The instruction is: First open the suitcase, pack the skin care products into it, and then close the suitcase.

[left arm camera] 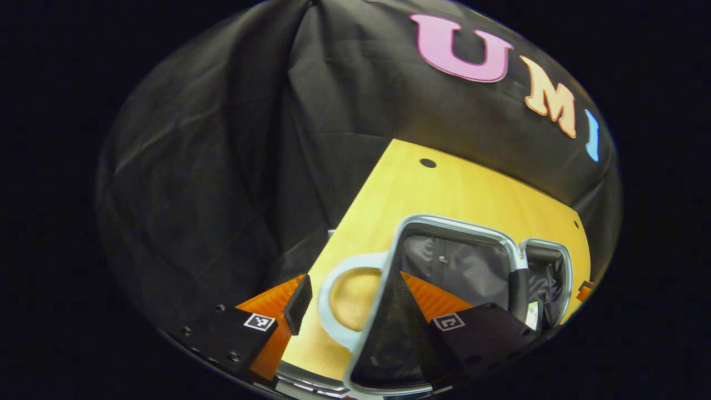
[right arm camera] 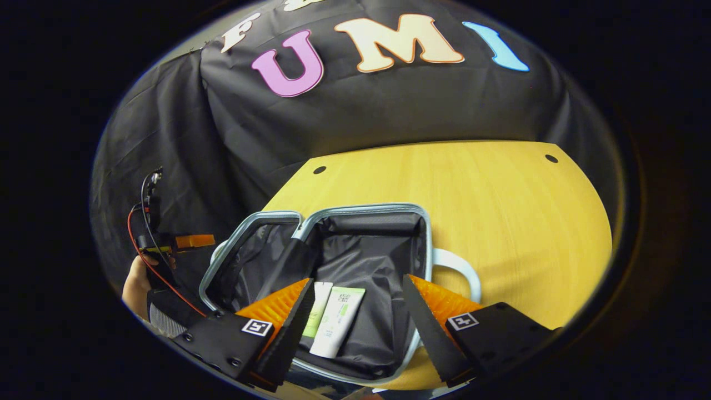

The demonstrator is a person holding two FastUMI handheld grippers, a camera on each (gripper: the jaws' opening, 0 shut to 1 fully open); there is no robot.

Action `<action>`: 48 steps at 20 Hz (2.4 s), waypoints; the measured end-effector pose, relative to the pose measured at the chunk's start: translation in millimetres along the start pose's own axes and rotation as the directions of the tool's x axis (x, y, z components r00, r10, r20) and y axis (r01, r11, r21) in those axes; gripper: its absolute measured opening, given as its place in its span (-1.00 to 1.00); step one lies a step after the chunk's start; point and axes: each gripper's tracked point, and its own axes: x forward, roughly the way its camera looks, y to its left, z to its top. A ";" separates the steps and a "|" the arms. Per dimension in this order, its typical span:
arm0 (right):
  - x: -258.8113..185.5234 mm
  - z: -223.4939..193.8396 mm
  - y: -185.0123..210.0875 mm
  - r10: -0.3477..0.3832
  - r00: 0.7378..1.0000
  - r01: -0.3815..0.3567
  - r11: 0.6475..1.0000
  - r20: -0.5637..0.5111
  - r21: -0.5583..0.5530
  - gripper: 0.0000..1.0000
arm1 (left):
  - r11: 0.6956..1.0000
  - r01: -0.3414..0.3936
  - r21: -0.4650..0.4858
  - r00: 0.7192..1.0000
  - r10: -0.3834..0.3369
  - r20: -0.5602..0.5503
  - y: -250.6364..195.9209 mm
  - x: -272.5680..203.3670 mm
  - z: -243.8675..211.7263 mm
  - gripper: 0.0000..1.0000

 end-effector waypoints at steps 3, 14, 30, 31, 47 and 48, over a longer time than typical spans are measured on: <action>-6.0 3.5 -13.6 -0.035 0.999 0.035 0.999 0.014 0.002 0.96 | 0.999 -0.010 -0.050 0.999 0.008 -0.033 11.5 12.5 -3.6 0.75; -22.5 9.5 -40.6 -0.092 0.995 0.091 0.996 0.049 0.011 0.97 | 0.992 0.048 -0.116 0.980 -0.069 -0.185 13.6 56.2 -45.9 -0.58; -40.6 18.2 -77.2 -0.038 0.993 0.035 0.999 0.113 0.026 0.97 | 0.996 0.009 0.087 1.000 -0.011 0.019 -25.7 -62.9 45.8 -1.00; -43.0 21.3 -83.2 -0.035 0.992 0.033 0.999 0.118 0.014 0.97 | 0.995 0.015 0.098 0.999 -0.018 0.035 -37.3 -75.6 54.5 -0.99; -85.7 35.7 -147.5 0.050 0.987 -0.047 0.999 0.152 -0.020 0.96 | 0.943 0.229 0.243 0.938 -0.280 0.203 -245.5 -200.4 105.7 -1.00; -88.0 35.4 -151.0 0.049 0.987 -0.047 0.999 0.156 -0.016 0.96 | 0.935 0.253 0.250 0.931 -0.305 0.201 -258.3 -202.9 102.5 -1.00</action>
